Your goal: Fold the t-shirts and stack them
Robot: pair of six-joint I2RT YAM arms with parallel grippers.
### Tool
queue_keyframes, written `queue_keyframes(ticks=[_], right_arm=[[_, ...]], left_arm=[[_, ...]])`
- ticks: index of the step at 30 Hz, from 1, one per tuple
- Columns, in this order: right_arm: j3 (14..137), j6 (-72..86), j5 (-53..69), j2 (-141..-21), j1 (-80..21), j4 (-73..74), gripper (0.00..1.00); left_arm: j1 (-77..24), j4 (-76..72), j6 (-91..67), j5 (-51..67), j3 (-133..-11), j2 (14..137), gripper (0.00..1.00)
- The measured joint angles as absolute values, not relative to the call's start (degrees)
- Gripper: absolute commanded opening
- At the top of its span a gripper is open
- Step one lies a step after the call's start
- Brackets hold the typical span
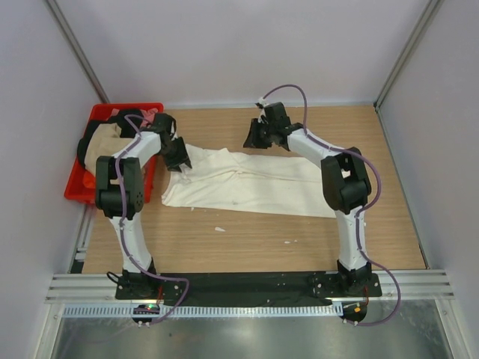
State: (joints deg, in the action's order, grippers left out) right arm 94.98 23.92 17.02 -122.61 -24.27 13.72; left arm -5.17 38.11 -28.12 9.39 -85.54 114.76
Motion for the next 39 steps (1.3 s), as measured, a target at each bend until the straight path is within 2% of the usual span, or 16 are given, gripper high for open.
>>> queue_keyframes(ticks=[3,6,9,14,15,16,19,28,32,35,39], right_arm=[[100.4,21.0,17.6,-125.6,-26.1,13.7,0.32],[105.4,18.8,19.3,-129.3,-27.4,14.1,0.42],[109.3,17.3,21.4,-132.9,-27.9,14.2,0.42],[114.7,15.0,23.3,-138.8,-28.1,15.6,0.42],[115.4,14.7,23.4,-139.5,-28.2,15.9,0.42],[116.3,14.3,23.6,-140.4,-28.2,16.2,0.42],[116.8,13.5,23.9,-141.1,-28.4,16.8,0.34],[116.8,12.8,26.5,-141.1,-29.6,16.1,0.37],[116.6,12.6,27.0,-141.1,-29.8,15.9,0.14],[115.9,12.8,26.7,-141.1,-29.8,15.0,0.11],[113.5,12.8,26.0,-140.2,-29.9,13.7,0.13]], left_arm=[[-5.2,38.0,-28.0,10.3,-86.5,117.3,0.44],[-5.3,38.2,-28.0,10.4,-87.5,119.0,0.45],[-5.2,38.1,-28.0,10.0,-87.8,119.0,0.43],[-5.2,38.0,-27.3,10.0,-87.8,119.0,0.26],[-5.2,37.9,-27.0,10.1,-87.8,119.0,0.17],[-5.2,37.9,-26.9,10.2,-87.8,119.0,0.13],[-5.2,37.9,-26.4,10.7,-87.8,119.0,0.0],[-5.3,37.1,-25.8,12.9,-87.8,118.4,0.0],[-5.6,37.1,-25.1,13.1,-87.7,116.6,0.0],[-5.8,37.1,-24.9,13.2,-87.5,114.5,0.0],[-6.0,37.1,-24.6,13.3,-87.0,112.2,0.0]])
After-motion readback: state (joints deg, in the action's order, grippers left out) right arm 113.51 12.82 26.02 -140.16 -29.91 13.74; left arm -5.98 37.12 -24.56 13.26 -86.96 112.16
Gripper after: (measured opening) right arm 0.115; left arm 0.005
